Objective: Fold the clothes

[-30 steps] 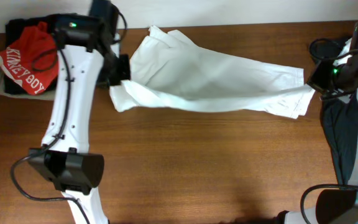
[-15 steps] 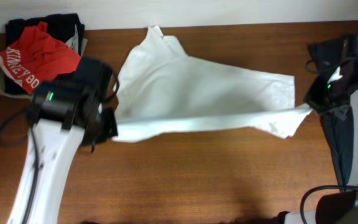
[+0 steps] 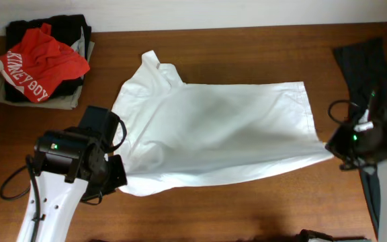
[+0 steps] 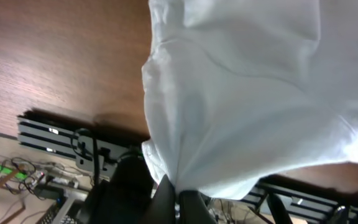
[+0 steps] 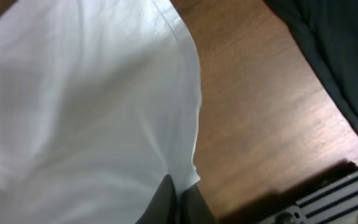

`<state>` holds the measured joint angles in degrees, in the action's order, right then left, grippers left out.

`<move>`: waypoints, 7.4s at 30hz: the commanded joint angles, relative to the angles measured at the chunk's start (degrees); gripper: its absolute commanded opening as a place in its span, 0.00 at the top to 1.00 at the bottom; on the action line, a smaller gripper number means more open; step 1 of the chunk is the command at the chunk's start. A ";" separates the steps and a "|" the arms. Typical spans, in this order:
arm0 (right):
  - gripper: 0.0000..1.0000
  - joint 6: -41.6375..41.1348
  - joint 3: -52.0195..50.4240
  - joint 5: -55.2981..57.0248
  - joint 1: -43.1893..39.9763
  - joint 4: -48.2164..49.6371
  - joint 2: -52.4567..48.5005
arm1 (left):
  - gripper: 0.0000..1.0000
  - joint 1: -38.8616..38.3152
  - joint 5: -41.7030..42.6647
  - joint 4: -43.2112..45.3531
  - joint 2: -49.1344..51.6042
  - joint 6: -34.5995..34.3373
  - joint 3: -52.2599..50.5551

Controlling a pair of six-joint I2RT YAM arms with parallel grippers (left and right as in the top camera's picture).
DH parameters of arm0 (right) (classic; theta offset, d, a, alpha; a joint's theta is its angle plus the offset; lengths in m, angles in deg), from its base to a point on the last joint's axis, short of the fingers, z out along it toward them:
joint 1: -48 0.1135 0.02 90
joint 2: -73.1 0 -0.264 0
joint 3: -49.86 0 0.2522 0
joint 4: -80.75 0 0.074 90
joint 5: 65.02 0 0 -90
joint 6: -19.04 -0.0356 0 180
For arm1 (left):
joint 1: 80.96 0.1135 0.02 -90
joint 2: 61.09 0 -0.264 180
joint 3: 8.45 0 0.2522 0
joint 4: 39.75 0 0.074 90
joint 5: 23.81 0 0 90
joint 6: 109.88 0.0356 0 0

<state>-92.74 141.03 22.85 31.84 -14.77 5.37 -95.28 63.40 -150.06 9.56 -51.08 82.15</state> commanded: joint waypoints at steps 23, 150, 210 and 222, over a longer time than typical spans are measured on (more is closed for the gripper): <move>0.96 -2.12 -8.68 5.42 -0.35 1.62 1.01 | 0.99 -2.14 -3.34 15.93 0.09 -2.08 -6.88; 0.01 -1.11 -10.88 -0.90 -0.35 16.63 -16.79 | 0.14 -2.19 16.09 50.73 33.88 8.81 -12.98; 0.01 -0.92 -10.88 -3.89 -0.35 15.41 -16.79 | 0.01 8.04 12.68 56.65 65.79 32.57 49.11; 0.01 0.55 -10.88 -3.89 -0.35 14.80 -16.79 | 0.01 8.00 11.82 59.08 75.69 32.57 49.11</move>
<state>-93.12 130.41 19.44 31.80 0.22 -11.30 -87.30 74.38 -91.31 82.19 -19.60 130.17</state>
